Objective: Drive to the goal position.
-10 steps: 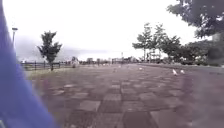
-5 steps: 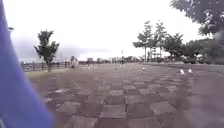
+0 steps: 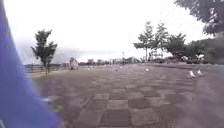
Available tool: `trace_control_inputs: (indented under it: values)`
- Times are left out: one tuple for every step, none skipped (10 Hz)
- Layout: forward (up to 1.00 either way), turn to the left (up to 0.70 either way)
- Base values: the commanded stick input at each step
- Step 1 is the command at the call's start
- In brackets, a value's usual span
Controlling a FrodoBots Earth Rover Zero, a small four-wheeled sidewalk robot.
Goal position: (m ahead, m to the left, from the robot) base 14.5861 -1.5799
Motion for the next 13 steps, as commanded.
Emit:
trace_control_inputs:
  values:
    - [1.00,0.00]
    - [1.00,0.00]
    - [1.00,0.00]
    - [1.00,0.00]
    - [1.00,0.00]
    - [1.00,0.00]
    - [1.00,0.00]
    - [1.00,0.00]
    - [1.00,0.00]
    - [1.00,0.00]
    - [1.00,0.00]
    - [1.00,0.00]
    - [1.00,0.00]
